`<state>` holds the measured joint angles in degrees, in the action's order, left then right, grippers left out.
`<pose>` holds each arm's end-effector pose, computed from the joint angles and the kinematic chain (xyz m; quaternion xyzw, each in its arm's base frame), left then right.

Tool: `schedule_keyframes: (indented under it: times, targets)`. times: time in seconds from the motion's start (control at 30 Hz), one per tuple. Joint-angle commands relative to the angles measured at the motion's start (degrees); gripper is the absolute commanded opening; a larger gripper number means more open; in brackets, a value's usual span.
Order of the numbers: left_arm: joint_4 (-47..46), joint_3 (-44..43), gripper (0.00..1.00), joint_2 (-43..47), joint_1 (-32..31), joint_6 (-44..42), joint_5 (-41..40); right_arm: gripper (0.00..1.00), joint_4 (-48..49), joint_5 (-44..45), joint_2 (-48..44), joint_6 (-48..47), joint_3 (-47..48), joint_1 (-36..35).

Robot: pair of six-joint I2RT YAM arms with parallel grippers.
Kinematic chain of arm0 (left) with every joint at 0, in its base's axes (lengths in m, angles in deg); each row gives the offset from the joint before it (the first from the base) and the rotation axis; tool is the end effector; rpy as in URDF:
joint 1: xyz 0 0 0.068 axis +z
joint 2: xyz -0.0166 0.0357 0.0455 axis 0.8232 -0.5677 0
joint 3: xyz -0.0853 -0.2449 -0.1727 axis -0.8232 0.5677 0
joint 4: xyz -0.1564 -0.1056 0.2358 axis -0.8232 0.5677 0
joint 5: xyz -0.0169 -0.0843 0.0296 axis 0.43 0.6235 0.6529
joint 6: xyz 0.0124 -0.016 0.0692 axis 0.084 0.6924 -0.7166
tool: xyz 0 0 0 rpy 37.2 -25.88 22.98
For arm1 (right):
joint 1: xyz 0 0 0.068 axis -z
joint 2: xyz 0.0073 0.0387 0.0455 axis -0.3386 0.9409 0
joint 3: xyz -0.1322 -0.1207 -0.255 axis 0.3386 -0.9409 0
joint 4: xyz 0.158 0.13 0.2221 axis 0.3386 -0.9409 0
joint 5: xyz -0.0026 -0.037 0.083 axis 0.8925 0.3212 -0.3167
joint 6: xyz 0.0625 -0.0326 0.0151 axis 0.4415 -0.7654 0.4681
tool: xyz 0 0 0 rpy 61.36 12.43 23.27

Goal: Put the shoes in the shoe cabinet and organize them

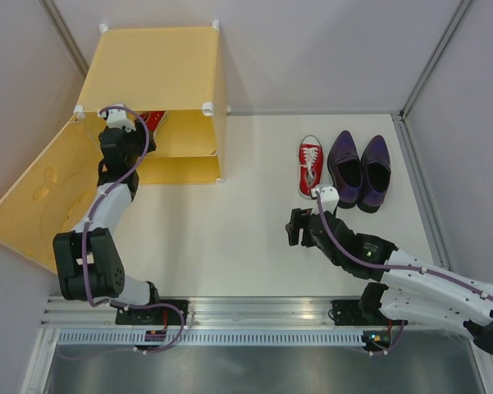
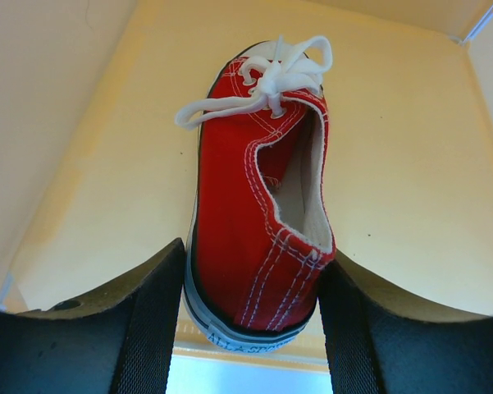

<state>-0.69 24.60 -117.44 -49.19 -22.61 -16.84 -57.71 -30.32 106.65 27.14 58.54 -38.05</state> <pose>0.3947 0.0409 0.3126 -0.0842 0.7647 -0.0240 0.6384 0.1428 0.1710 0.2790 -0.0573 0.8604 0.1646 0.4788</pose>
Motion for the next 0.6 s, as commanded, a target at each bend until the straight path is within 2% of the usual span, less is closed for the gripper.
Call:
schedule_keyframes:
  times: [0.0, 0.27, 0.57]
  targets:
    - [1.60, 1.36, 0.34, -3.24, -0.42, 4.07, 2.42, 0.78, 1.49, 1.10, 0.67, 0.15, -0.64, 0.28]
    - [1.68, 2.59, 0.35, -5.08, -0.86, 5.13, 3.74, 0.78, 2.63, 0.57, 2.34, -0.03, -0.99, 0.28]
    - [4.14, 2.94, 0.64, -4.74, -0.86, 5.30, 1.89, 0.78, 2.63, 0.30, 2.34, -0.12, -0.99, 0.28]
